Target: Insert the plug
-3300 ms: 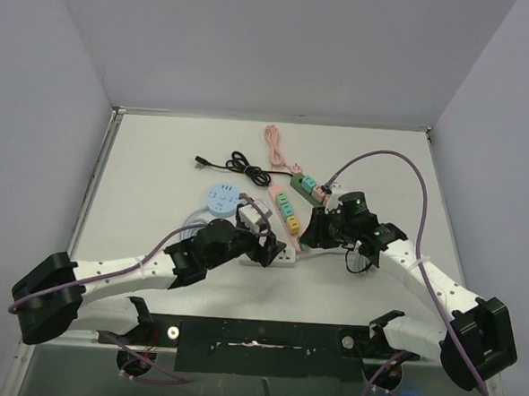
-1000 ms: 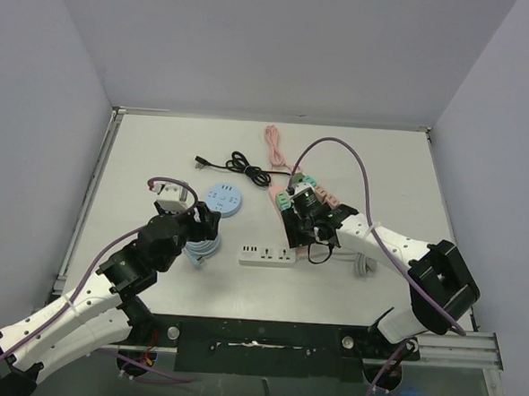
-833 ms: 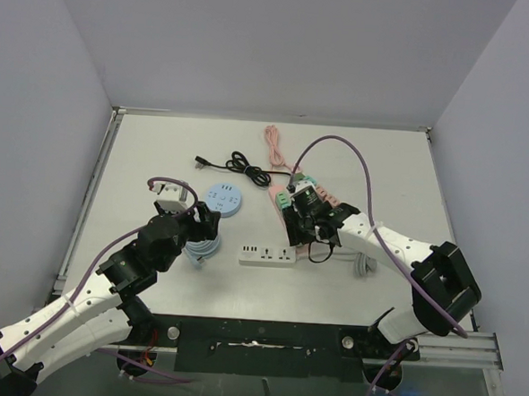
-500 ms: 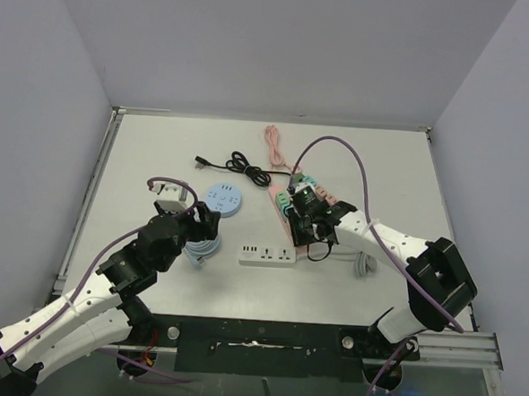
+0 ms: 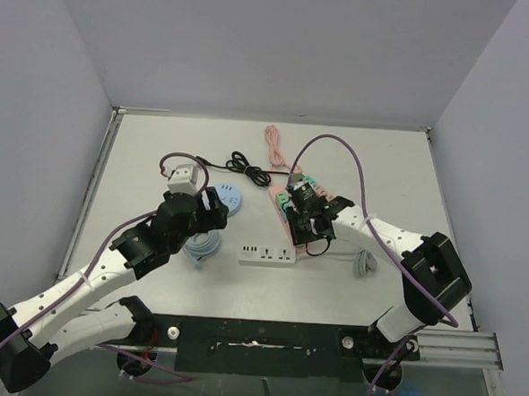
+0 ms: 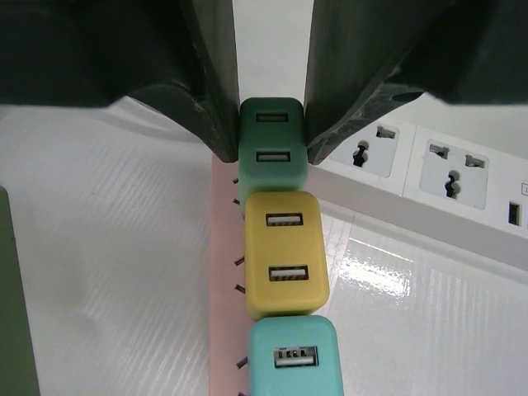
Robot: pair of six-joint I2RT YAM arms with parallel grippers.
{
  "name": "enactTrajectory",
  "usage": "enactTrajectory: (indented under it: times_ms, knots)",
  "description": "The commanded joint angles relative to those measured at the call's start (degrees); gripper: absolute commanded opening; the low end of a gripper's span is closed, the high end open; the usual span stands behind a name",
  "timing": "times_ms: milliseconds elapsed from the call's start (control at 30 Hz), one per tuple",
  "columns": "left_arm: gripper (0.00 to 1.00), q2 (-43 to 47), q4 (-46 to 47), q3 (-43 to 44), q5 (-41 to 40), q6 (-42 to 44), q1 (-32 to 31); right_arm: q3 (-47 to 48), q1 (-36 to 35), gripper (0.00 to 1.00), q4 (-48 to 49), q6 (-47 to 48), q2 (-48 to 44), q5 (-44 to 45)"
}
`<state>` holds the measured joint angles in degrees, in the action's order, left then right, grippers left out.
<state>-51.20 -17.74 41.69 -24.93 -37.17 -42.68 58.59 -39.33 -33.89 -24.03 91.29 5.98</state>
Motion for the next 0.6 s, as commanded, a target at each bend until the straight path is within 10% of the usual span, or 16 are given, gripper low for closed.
enactTrajectory:
  times_ms: [0,333,567]
  knots:
    - [0.73,-0.8,-1.4,3.5,4.9,-0.3,0.5,-2.4,1.1,0.07,6.6,-2.7,2.8,1.7]
    - [0.75,6.7,-3.1,6.0,2.3,4.7,0.6,1.6,6.0,0.93,4.1,-4.9,-19.4,-0.5]
    - [0.75,13.3,-7.8,9.0,-3.9,7.2,0.5,-5.2,13.8,0.98,0.4,-7.3,-34.7,8.2]
